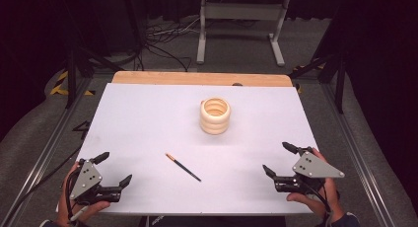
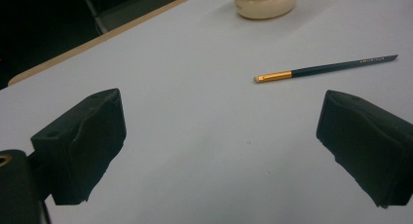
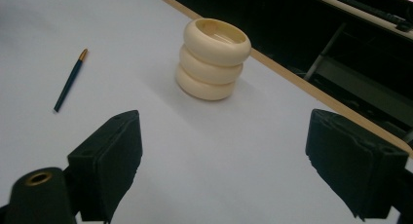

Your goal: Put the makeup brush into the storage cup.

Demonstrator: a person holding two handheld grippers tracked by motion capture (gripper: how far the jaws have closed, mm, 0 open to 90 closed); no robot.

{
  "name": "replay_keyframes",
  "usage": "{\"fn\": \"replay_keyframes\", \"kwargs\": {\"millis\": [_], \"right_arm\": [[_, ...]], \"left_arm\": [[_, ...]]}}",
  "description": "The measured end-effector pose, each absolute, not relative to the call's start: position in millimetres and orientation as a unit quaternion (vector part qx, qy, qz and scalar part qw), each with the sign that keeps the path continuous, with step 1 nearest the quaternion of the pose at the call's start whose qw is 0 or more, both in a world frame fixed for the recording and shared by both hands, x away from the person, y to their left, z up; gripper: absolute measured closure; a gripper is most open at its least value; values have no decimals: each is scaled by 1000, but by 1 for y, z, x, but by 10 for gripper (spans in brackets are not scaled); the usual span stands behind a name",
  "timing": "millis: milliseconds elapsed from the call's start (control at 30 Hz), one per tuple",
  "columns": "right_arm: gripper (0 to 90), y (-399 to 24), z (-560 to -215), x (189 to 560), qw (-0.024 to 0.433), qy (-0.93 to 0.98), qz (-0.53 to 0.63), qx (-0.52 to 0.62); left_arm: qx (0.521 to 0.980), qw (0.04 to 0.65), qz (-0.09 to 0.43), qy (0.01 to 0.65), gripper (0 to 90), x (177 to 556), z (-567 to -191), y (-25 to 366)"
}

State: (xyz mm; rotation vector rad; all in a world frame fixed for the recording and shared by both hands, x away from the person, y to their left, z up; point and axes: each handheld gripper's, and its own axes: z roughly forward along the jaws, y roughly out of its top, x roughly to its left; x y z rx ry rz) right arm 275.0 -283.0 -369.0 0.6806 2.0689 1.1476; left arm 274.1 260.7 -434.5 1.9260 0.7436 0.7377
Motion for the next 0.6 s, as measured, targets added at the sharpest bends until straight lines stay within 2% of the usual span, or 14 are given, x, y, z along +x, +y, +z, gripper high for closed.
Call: {"fn": "replay_keyframes", "kwargs": {"millis": [600], "right_arm": [[143,-251,-369,294,288,835,402,244]], "left_arm": [[789,443,306,295,49,273,-436,257]]}}
